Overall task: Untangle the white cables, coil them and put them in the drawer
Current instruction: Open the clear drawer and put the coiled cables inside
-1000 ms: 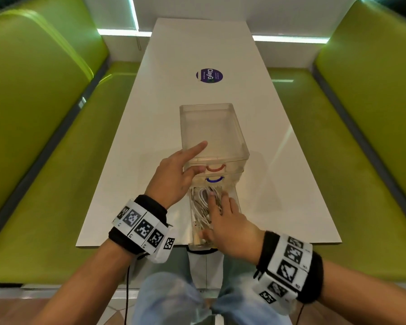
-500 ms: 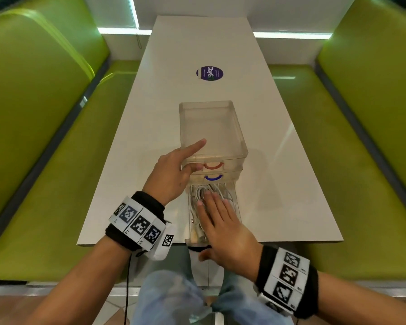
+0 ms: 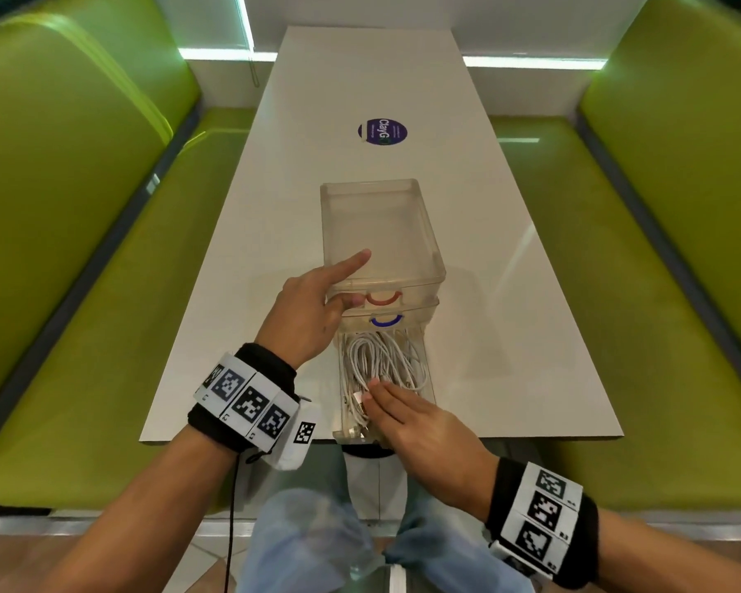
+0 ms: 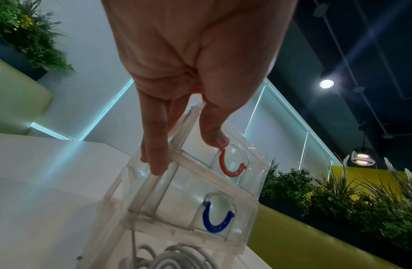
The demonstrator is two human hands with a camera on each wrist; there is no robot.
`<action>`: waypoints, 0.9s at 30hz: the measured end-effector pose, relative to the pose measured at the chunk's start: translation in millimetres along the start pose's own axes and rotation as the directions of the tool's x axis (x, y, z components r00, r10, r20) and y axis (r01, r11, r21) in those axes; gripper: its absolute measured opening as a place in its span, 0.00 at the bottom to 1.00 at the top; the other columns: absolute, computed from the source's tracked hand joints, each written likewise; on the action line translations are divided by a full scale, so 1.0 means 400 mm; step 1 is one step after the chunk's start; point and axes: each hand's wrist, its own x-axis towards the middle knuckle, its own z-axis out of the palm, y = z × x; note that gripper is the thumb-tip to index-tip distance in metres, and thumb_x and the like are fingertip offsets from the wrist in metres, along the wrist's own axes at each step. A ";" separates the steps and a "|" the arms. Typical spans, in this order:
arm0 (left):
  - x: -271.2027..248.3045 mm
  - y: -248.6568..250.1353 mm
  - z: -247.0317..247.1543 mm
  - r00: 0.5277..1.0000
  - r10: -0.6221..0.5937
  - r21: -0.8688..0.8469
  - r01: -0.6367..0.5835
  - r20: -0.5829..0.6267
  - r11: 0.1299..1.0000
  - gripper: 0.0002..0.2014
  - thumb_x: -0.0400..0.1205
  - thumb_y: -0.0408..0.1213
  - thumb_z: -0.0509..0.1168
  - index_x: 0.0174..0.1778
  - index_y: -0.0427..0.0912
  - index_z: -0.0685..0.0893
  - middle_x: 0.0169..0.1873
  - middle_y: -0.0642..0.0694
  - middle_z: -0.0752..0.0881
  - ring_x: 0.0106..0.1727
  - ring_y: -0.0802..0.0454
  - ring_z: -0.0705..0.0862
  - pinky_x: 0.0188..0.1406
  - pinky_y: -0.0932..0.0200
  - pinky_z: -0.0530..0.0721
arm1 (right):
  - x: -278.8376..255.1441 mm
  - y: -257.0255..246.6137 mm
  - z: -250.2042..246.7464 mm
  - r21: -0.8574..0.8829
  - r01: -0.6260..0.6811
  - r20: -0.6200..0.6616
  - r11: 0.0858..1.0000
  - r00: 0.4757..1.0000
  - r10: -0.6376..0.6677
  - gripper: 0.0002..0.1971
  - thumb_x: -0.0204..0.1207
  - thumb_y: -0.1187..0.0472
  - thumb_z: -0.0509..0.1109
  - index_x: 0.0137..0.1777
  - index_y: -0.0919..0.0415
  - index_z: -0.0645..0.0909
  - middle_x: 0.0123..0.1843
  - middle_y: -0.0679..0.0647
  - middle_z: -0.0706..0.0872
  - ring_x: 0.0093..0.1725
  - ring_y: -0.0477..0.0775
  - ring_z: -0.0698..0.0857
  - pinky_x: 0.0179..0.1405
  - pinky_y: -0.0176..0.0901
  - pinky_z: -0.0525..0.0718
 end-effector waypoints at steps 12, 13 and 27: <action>-0.011 -0.006 -0.004 1.000 -0.008 0.022 0.008 0.019 1.000 0.26 0.82 0.38 0.67 0.73 0.65 0.72 0.57 0.49 0.88 0.51 0.47 0.80 0.51 0.62 0.77 | 0.107 0.042 -0.040 0.058 -0.166 -0.101 0.984 0.980 0.172 0.21 0.58 0.68 0.82 0.53 0.63 0.87 0.53 0.58 0.89 0.49 0.60 0.87 0.42 0.46 0.89; -0.011 -0.005 -0.005 1.000 -0.014 0.017 0.014 0.021 1.000 0.26 0.82 0.39 0.67 0.73 0.66 0.72 0.58 0.49 0.88 0.52 0.44 0.81 0.53 0.60 0.79 | 0.107 0.036 -0.045 0.045 -0.156 -0.118 0.987 0.980 0.160 0.17 0.59 0.68 0.81 0.50 0.62 0.87 0.50 0.56 0.88 0.47 0.59 0.87 0.41 0.45 0.88; -0.010 -0.011 -0.007 1.000 0.021 0.018 -0.021 0.022 1.000 0.26 0.82 0.40 0.67 0.73 0.67 0.71 0.55 0.48 0.87 0.39 0.60 0.76 0.53 0.59 0.78 | 0.083 0.033 -0.007 0.137 -0.229 0.041 0.964 0.973 0.226 0.07 0.74 0.64 0.70 0.51 0.61 0.85 0.52 0.56 0.87 0.51 0.61 0.85 0.41 0.47 0.85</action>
